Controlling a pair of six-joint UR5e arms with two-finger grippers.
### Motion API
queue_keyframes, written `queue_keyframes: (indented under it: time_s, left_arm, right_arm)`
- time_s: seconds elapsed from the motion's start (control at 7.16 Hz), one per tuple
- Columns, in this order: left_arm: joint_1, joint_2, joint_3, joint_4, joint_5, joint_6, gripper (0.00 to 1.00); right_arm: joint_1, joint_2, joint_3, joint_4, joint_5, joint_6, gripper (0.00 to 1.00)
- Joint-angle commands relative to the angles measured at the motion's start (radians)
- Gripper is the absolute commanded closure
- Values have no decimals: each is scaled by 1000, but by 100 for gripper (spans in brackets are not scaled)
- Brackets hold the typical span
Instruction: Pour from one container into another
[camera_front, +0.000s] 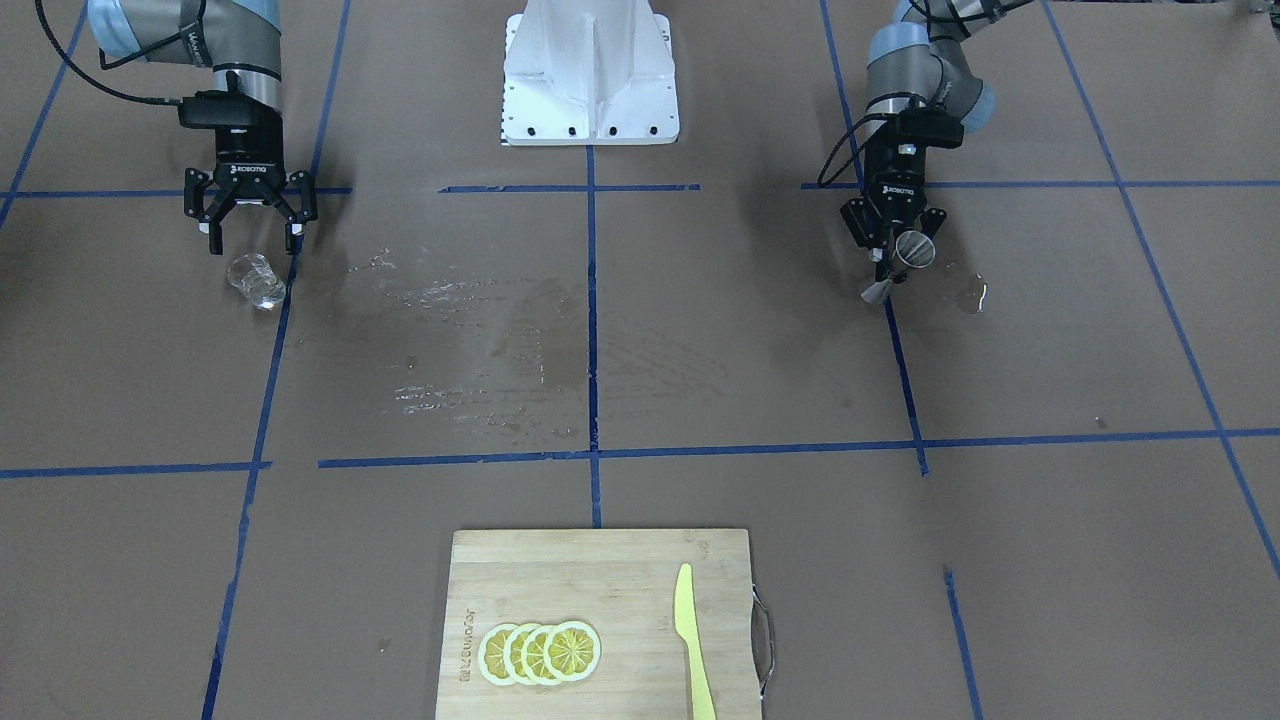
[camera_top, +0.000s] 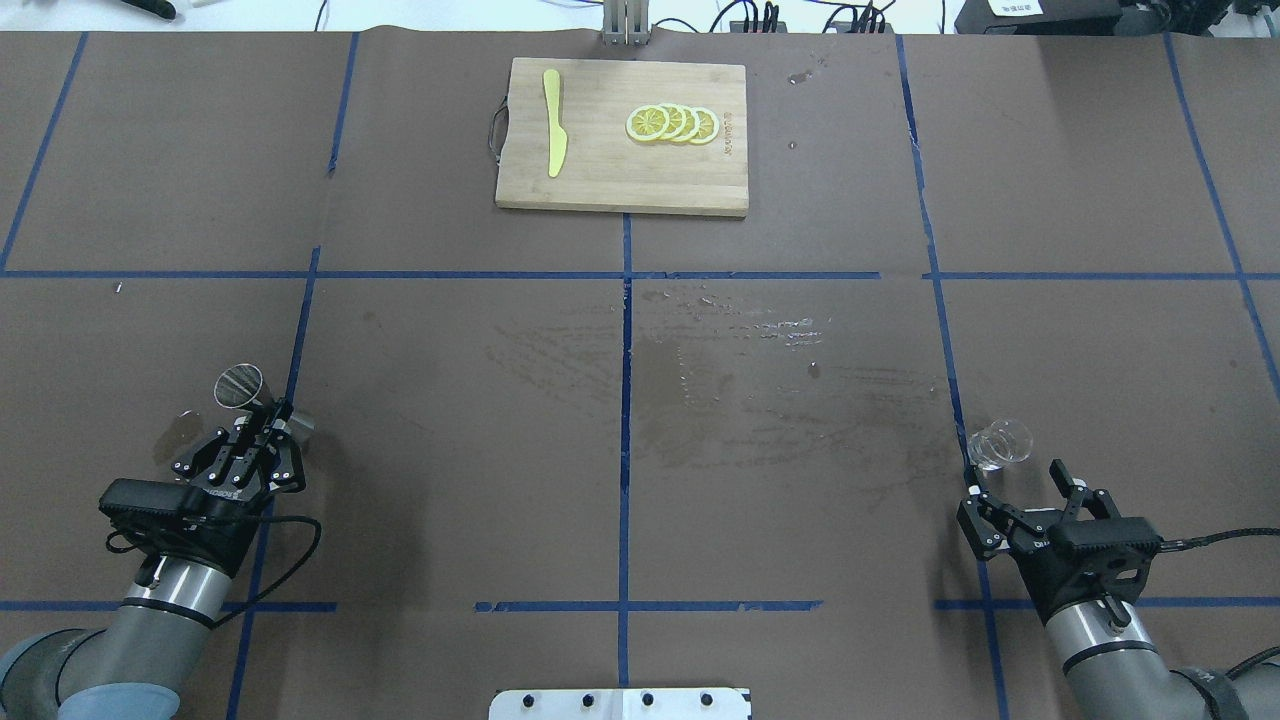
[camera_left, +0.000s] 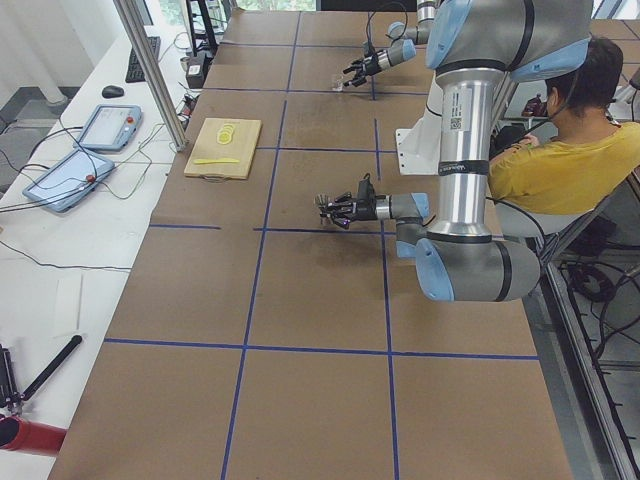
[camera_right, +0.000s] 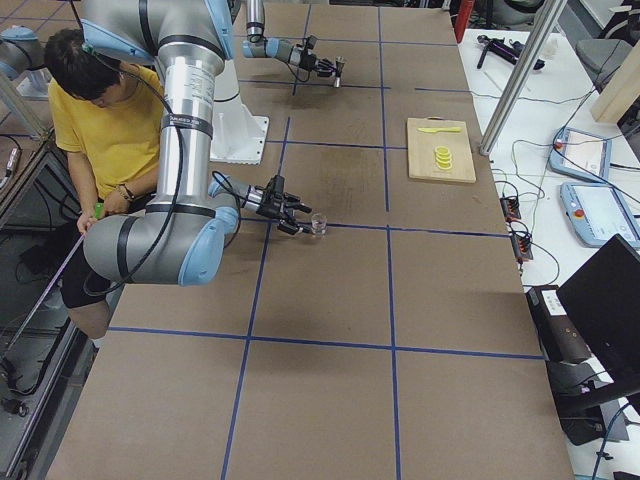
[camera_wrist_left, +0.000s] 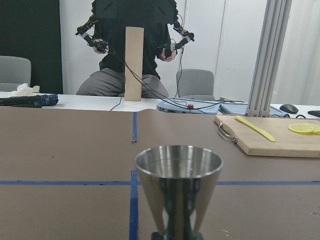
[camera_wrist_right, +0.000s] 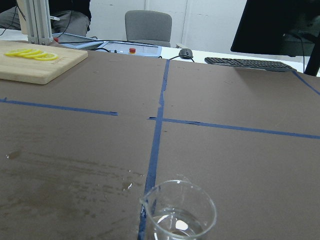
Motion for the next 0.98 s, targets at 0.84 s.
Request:
queue_keyframes:
  time_s: [0.84]
  left_arm:
    - [0, 0, 2, 0, 0, 0, 100]
  right_arm:
    - [18, 42, -53, 1, 8, -22, 9]
